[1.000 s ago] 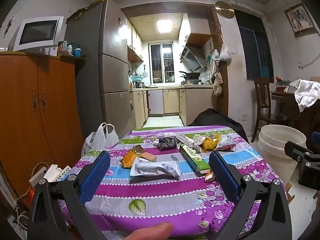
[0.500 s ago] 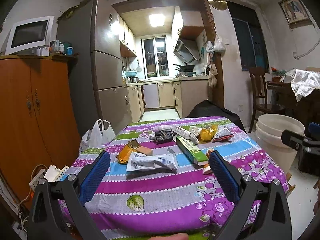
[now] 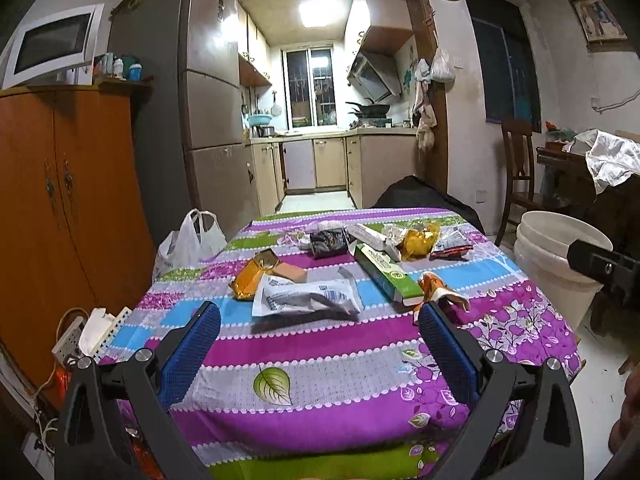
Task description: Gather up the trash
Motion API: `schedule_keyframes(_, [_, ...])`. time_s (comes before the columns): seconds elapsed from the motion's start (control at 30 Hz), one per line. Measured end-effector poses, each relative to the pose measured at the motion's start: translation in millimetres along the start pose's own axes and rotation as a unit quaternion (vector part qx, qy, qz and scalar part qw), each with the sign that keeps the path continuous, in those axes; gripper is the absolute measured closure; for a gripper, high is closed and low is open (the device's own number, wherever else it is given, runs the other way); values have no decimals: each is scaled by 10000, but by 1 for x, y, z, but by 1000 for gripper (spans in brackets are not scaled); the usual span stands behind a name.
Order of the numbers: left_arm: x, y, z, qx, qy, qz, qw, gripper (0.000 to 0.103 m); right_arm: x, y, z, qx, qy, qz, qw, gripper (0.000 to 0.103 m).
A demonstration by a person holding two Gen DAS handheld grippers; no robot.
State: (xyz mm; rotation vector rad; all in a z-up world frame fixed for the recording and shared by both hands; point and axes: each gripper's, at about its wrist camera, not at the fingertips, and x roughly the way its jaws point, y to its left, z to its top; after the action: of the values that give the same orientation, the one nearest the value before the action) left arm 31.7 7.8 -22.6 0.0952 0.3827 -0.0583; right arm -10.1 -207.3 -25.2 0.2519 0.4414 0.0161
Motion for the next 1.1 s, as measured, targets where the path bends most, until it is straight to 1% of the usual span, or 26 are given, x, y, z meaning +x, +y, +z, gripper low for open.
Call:
schedule_keyframes(0.1, [5,4,-3,-87,84,-175,9998,5,3,2,-3,-3,-65,39,10000,5])
schedule_keyframes(0.23, [10,15,-9,-430,157,-714,9964,5,8,2,-2,-82,35,161,9998,5])
schedule_keyframes(0.3, [13,20,-10,-555,155,-724,9957,5,11,1,-2,-90,114,211,9997,5])
schedule_keyframes(0.37, [16,24,-9,-550,149,-616,9965,5,17,-2,-4,13,259,342,9991,5])
schedule_keyframes(0.47, [28,29,-8,-251,205,-317,9990,5,29,-7,-6,237,533,444,9973,5])
schedule_keyframes(0.5, [34,33,-9,-218,234,-237,9992,5,33,-10,-7,318,583,430,9969,5])
schedule_keyframes(0.6, [53,56,-12,-402,475,-40,9981,5,47,-12,-9,341,719,384,9961,5])
schedule_keyframes(0.63, [64,67,-15,-495,624,43,9968,5,51,-11,-9,320,757,404,9958,5])
schedule_keyframes(0.73, [85,92,-22,-706,852,278,9935,5,73,2,1,49,887,627,9941,5])
schedule_keyframes(0.8, [95,103,-24,-804,933,314,9919,5,91,20,13,-271,943,775,9921,10])
schedule_keyframes(0.83, [100,108,-24,-819,977,254,9915,5,102,31,19,-508,981,818,9905,16])
schedule_keyframes(0.87, [105,110,-24,-784,992,192,9918,5,113,40,24,-746,1031,799,9887,20])
schedule_keyframes(0.9, [107,110,-24,-725,994,169,9923,5,125,49,27,-952,1076,765,9867,22])
schedule_keyframes(0.93, [111,110,-23,-668,988,137,9928,5,145,60,30,-1253,1180,674,9828,24])
schedule_keyframes(0.97, [114,111,-23,-641,992,96,9930,5,156,64,31,-1362,1272,637,9804,28])
schedule_keyframes(1.0, [117,113,-23,-631,999,55,9930,5,173,69,31,-1479,1457,610,9763,31])
schedule_keyframes(1.03, [120,115,-22,-616,1002,29,9931,5,195,71,30,-1553,1756,594,9703,37])
schedule_keyframes(1.07, [123,115,-22,-590,1006,27,9932,5,212,72,28,-1563,2019,588,9651,39])
schedule_keyframes(1.1, [127,119,-22,-571,1020,0,9932,5,222,72,26,-1557,2180,593,9616,40])
